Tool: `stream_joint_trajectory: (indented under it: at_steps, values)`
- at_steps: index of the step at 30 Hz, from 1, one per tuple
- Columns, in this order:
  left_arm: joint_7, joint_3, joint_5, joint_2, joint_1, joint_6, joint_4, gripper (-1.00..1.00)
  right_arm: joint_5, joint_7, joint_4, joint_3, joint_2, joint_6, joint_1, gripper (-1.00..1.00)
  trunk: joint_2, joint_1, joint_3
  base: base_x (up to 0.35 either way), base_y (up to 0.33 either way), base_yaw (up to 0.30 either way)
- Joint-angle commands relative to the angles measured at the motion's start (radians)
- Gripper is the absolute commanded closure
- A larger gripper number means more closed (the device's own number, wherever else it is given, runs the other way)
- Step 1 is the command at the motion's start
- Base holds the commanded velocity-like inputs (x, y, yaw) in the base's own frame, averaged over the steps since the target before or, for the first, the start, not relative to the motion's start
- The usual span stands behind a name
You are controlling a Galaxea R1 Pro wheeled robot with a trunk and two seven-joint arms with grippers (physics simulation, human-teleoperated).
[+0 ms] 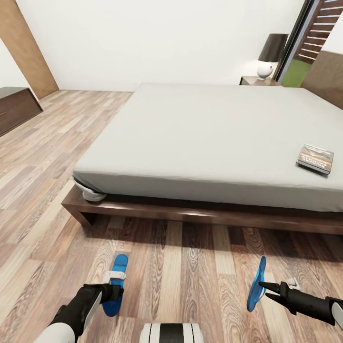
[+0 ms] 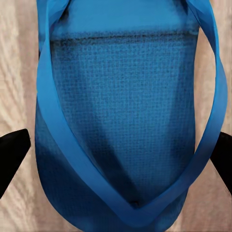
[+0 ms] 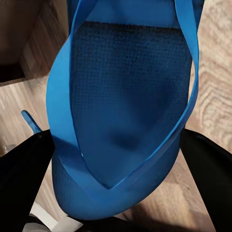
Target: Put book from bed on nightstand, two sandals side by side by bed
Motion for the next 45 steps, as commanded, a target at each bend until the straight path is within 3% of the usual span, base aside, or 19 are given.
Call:
stream_joint_trajectory:
  at_steps: [1,20,30,45]
  values:
    - [-0.010,0.009,-0.009,0.001,0.000,0.004,-0.007,1.00,-0.001,0.003,0.000,-0.002,0.000,0.005,0.000,1.00,0.000,0.000,-0.001,0.087,0.061,0.000]
    - [-0.011,0.014,-0.009,0.005,0.000,0.000,-0.015,1.00,0.001,0.003,0.000,-0.001,0.000,0.005,0.000,1.00,0.000,0.000,-0.001,0.195,0.124,0.000]
    - [-0.010,0.012,-0.009,0.002,0.000,0.003,-0.015,1.00,0.001,0.003,0.000,-0.001,0.000,0.005,0.000,1.00,0.000,0.000,-0.001,0.027,0.005,0.000]
    - [-0.009,0.011,-0.009,0.001,0.000,0.003,-0.015,1.00,0.001,0.003,0.000,-0.001,0.000,0.005,0.000,1.00,-0.004,0.007,-0.059,0.000,0.000,0.000]
